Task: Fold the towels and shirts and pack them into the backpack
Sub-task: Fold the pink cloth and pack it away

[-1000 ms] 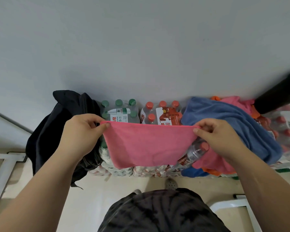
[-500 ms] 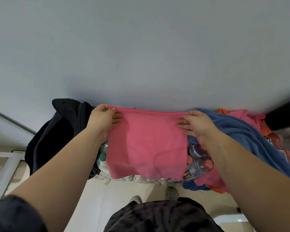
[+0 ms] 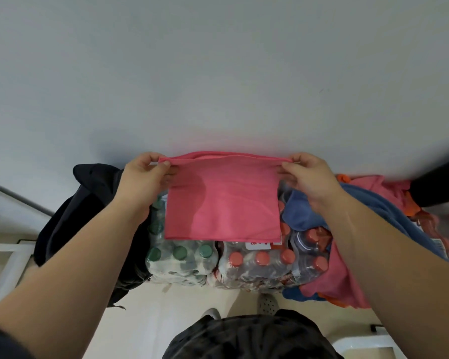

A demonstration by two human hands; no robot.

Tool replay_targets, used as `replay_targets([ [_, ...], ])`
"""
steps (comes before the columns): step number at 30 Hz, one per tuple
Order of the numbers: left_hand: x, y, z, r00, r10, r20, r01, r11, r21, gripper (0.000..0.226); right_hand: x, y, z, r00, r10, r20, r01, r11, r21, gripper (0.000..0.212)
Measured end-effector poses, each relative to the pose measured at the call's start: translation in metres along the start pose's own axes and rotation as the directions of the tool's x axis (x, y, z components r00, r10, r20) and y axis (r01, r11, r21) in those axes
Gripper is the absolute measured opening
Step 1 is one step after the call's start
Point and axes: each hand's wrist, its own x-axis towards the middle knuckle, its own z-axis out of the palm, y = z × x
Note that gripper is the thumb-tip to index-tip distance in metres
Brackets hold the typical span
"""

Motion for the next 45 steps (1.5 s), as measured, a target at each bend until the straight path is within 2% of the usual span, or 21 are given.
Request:
replay_targets([
  [3,-0.027,-0.017,-0.013,1.0,0.015,-0.024,-0.011,0.99,0.143,0.008,-0.023,0.019,-0.012,0.999,-0.04,0.008,0.04,0.993,-0.114,0.007],
  [5,-0.043,-0.027,-0.024,0.994,0.107,-0.014,-0.092,0.911,0.403,0.009,-0.043,0.033,-0.018,0.996,-0.087,0.019,0.089,0.97,-0.224,0.006],
  [6,-0.051,-0.03,-0.028,0.985,0.173,0.019,-0.155,0.82,0.551,0.01,-0.052,0.04,-0.02,0.994,-0.111,0.018,0.111,0.947,-0.302,0.009],
  [8,-0.061,-0.036,-0.035,0.949,0.274,0.157,-0.289,0.553,0.781,0.014,-0.067,0.053,-0.024,0.99,-0.13,0.058,0.142,0.878,-0.458,0.017],
  [10,-0.063,-0.039,-0.035,0.939,0.221,0.264,-0.313,0.228,0.922,0.02,-0.077,0.064,-0.024,0.986,-0.102,0.133,0.159,0.818,-0.553,0.024],
  [12,-0.063,-0.038,-0.027,0.953,0.078,0.292,-0.286,-0.079,0.955,0.025,-0.083,0.071,-0.021,0.981,-0.086,0.176,0.179,0.759,-0.626,0.031],
  [14,-0.065,-0.034,-0.015,0.955,-0.018,0.296,-0.292,-0.227,0.929,0.027,-0.086,0.075,-0.017,0.979,-0.099,0.177,0.195,0.709,-0.678,0.037],
  [18,-0.062,-0.038,-0.006,0.946,-0.064,0.319,-0.32,-0.352,0.879,0.029,-0.095,0.078,-0.013,0.977,-0.059,0.205,0.19,0.676,-0.712,0.045],
  [20,-0.063,-0.042,-0.008,0.942,-0.108,0.316,-0.334,-0.361,0.871,0.031,-0.097,0.08,-0.011,0.97,-0.036,0.239,0.21,0.612,-0.762,0.045],
  [23,-0.066,-0.042,-0.008,0.937,-0.209,0.278,-0.337,-0.345,0.876,0.029,-0.098,0.08,-0.005,0.959,0.022,0.283,0.25,0.408,-0.878,0.044],
  [25,-0.066,-0.036,-0.006,0.944,-0.205,0.26,-0.313,-0.297,0.902,0.024,-0.099,0.077,0.002,0.959,-0.058,0.277,0.28,0.324,-0.904,0.047],
  [28,-0.062,-0.03,0.003,0.936,-0.042,0.35,-0.351,-0.221,0.91,0.023,-0.092,0.066,0.02,0.927,-0.245,0.282,0.349,0.299,-0.888,0.059],
  [30,-0.057,-0.036,0.013,0.891,0.077,0.448,-0.429,-0.184,0.885,0.025,-0.08,0.057,0.037,0.921,-0.236,0.31,0.37,0.284,-0.884,0.056],
  [31,-0.053,-0.043,0.018,0.876,0.084,0.476,-0.46,-0.156,0.874,0.033,-0.072,0.055,0.046,0.924,-0.206,0.322,0.37,0.274,-0.888,0.058],
  [34,-0.038,-0.071,0.029,0.881,-0.05,0.47,-0.471,-0.016,0.882,0.066,-0.046,0.061,0.068,0.937,-0.084,0.338,0.348,0.246,-0.905,0.07],
  [36,-0.029,-0.089,0.028,0.9,-0.099,0.424,-0.42,0.06,0.905,0.076,-0.034,0.077,0.073,0.944,0.003,0.33,0.322,0.216,-0.922,0.077],
  [38,-0.027,-0.103,0.023,0.911,-0.098,0.4,-0.395,0.067,0.916,0.082,-0.03,0.094,0.073,0.946,0.045,0.321,0.31,0.162,-0.937,0.081],
  [40,-0.027,-0.111,0.02,0.912,-0.085,0.4,-0.397,0.059,0.916,0.087,-0.032,0.106,0.07,0.947,0.018,0.322,0.317,0.13,-0.94,0.082],
  [45,-0.049,-0.12,0.012,0.901,-0.081,0.426,-0.42,0.079,0.904,0.09,-0.05,0.119,0.054,0.932,-0.025,0.361,0.361,0.128,-0.924,0.084],
])
